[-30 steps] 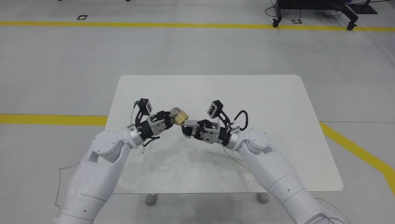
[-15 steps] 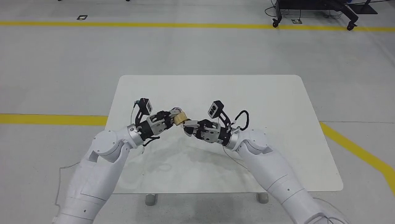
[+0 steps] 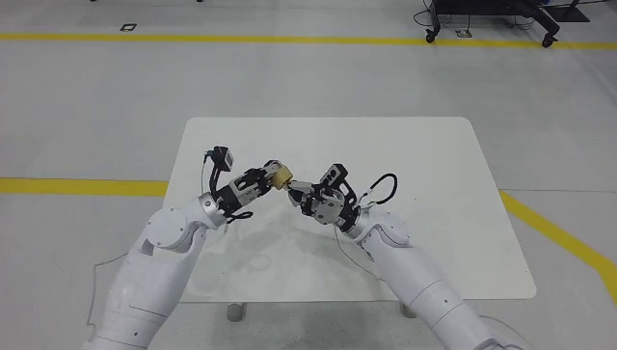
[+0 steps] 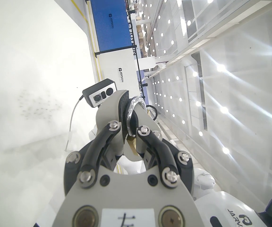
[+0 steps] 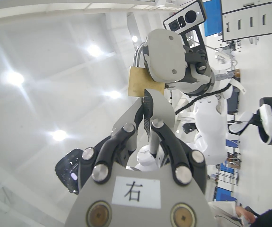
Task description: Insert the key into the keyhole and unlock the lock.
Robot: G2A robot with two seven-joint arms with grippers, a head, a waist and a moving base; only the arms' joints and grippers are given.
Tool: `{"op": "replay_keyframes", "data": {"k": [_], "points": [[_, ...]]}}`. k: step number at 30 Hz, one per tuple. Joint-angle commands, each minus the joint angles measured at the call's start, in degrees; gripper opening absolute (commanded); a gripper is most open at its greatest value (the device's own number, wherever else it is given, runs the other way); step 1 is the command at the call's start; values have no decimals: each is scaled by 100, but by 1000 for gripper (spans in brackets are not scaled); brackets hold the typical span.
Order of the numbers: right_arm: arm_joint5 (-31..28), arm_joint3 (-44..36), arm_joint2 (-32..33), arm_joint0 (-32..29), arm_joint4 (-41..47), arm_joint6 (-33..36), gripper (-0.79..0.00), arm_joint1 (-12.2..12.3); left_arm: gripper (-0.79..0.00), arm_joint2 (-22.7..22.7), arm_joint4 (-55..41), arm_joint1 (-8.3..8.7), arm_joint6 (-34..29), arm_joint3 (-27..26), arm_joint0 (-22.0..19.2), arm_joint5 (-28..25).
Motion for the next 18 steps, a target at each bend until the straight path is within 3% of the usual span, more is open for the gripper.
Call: {"op": "replay_keyframes", "data": {"k": [1,11,18], "points": [[21,52,-39,7,295,16,-785,-48,-785,-3,220,-4,231,-55,29,-229],[412,163,-44,5,1351,174,-785,-201,-785,-97,1257,-28,1477,-313,227,-1161],[320,215,-8,42,1106,227,-785,-213,-785,-159,1264,-38,1646,-283,255,-1145]]}}
